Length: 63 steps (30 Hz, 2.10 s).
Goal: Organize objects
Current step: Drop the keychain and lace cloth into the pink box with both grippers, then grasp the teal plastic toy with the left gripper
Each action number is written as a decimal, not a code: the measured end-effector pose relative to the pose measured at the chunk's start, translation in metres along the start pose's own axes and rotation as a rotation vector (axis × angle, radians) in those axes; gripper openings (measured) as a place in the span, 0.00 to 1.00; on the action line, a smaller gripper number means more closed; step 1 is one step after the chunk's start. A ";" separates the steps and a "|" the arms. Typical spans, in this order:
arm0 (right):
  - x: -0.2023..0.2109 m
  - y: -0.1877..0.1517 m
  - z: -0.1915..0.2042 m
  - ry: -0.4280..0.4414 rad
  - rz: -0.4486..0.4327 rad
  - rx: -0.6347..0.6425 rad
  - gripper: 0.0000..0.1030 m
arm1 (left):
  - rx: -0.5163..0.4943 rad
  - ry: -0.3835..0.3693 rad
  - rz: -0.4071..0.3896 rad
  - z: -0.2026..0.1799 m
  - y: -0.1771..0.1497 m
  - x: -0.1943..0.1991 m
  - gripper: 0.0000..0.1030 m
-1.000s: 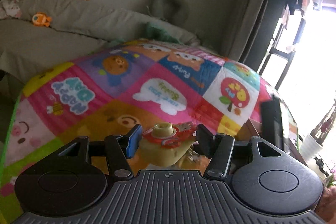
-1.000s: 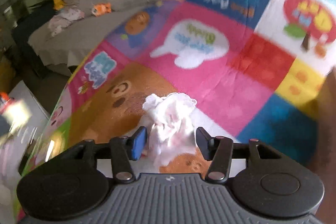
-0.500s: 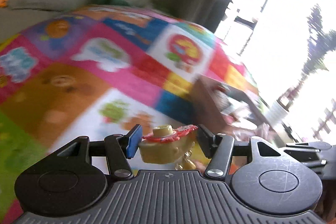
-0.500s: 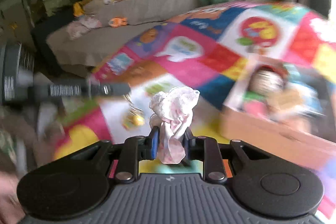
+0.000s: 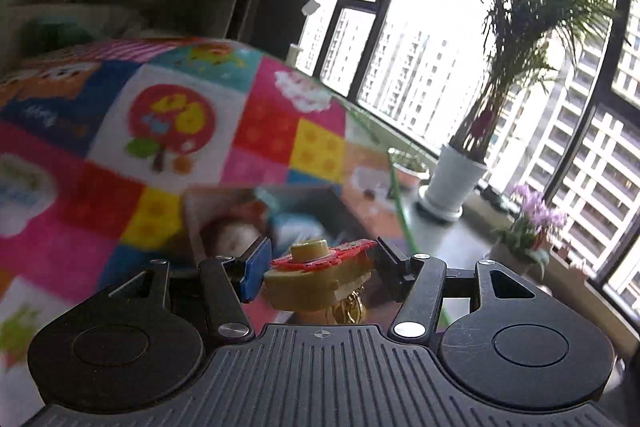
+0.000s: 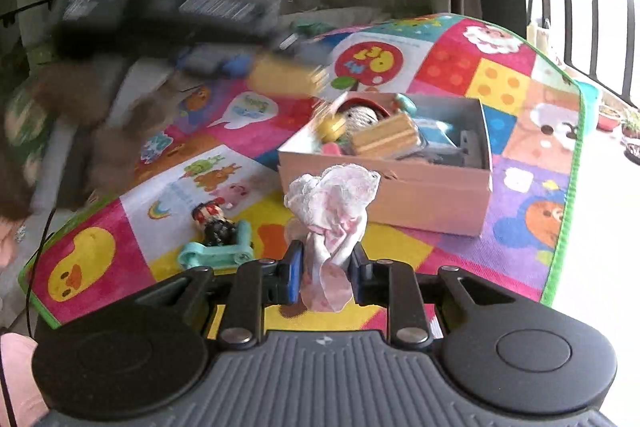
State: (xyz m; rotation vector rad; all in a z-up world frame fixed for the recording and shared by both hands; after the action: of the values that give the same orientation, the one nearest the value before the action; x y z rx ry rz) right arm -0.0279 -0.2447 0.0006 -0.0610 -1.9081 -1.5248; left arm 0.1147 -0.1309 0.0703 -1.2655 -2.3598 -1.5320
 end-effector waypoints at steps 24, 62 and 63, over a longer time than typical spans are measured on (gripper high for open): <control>-0.011 0.016 -0.057 -0.069 -0.040 -0.117 0.23 | -0.005 0.007 0.039 0.043 -0.042 0.016 0.59; -0.147 0.062 -0.104 0.005 0.345 -0.401 0.90 | 0.143 0.072 0.065 0.136 -0.084 0.072 0.54; -0.144 0.060 -0.103 0.011 0.349 -0.402 0.92 | 0.132 0.078 0.062 0.135 -0.084 0.074 0.54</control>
State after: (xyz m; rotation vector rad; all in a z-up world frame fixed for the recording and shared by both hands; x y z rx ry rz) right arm 0.1574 -0.2635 -0.0168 -0.5330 -1.4604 -1.6284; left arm 0.0595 0.0047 -0.0264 -1.2150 -2.3081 -1.3581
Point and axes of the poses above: each gripper's, at about its wrist camera, not at the fingertips, and x roughly against the way its jaws point, z to its left, y to its top, the point moved 10 cm from there along -x, roughly the way its jaws point, and after that the axes turned 15 degrees about x, right-handed, at the moved point
